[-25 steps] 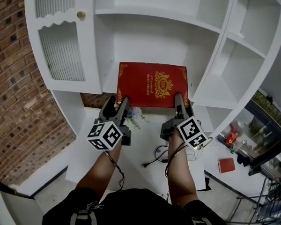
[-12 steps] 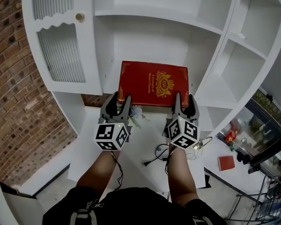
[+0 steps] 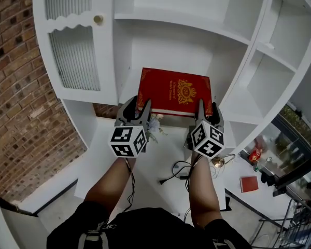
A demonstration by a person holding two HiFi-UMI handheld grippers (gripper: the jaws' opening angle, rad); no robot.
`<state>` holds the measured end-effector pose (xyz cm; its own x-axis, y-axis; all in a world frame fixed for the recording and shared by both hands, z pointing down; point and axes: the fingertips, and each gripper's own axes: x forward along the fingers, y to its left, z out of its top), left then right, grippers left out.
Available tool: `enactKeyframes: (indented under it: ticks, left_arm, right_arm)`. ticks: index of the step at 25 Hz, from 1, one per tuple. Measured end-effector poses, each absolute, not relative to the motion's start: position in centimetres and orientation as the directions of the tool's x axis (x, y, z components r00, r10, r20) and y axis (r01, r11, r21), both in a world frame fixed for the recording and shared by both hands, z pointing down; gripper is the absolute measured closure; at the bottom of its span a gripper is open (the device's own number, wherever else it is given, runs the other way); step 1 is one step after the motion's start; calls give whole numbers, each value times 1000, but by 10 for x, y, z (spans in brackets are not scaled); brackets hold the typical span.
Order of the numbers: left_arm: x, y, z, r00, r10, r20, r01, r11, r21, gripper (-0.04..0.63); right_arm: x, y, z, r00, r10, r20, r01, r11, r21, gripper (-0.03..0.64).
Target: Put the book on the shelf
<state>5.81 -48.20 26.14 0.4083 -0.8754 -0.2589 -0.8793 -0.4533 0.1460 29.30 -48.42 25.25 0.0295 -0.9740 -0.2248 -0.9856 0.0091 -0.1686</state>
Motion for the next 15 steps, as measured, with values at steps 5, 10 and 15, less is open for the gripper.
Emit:
enactKeyframes:
  ticks: [5,10,15]
  left_arm:
    - [61,-498,254,412,-884,-222,-881,-448,151,397]
    - [63,-514,248,396,-901,-174,-898,-420,131,395]
    - [63,-524,246,388,-909,-154,-909,-405,98,394]
  right_arm:
    - [296,-502,248,26,-988,-154,-982,4,-190,379]
    - [299,-519,247,28,-995,-96,-972,-5,-236,377]
    - [300,-531,246,48,-997,-61,-973,-33,-230,378]
